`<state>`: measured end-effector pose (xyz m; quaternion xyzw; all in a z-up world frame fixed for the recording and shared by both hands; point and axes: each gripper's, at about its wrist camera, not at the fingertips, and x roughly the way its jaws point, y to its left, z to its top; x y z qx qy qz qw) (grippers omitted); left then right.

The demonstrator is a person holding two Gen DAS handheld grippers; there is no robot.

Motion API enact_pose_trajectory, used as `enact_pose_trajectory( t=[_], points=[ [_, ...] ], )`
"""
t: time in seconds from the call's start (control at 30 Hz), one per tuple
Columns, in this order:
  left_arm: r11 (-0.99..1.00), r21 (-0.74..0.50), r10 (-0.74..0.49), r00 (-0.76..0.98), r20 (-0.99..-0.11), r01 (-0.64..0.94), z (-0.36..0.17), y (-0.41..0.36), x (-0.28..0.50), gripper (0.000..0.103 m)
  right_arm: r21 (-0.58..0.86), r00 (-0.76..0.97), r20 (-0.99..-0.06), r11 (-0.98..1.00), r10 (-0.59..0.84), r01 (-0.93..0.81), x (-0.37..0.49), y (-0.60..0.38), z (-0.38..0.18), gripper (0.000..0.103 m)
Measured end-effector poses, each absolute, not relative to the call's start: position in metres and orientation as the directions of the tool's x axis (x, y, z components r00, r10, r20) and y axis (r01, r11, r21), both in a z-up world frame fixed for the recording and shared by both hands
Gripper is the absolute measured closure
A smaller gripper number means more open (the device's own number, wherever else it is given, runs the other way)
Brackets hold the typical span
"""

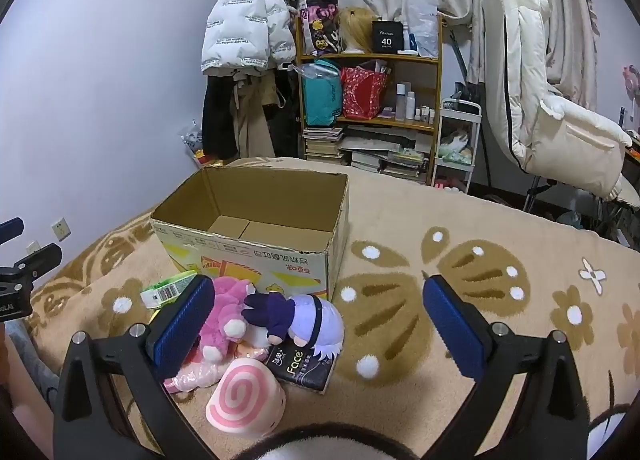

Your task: Organize soft objects

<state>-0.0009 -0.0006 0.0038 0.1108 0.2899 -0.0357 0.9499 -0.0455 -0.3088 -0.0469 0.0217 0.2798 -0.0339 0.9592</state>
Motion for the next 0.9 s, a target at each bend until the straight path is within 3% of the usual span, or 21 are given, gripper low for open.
enact_pose_trajectory(
  t=[0.9],
  points=[
    [0.973, 0.190, 0.001, 0.827, -0.563, 0.128, 0.003, 0.004, 0.000, 0.000, 0.030, 0.839, -0.542, 0.996, -0.053, 0.082, -0.044, -0.310, -0.058, 0.000]
  ],
)
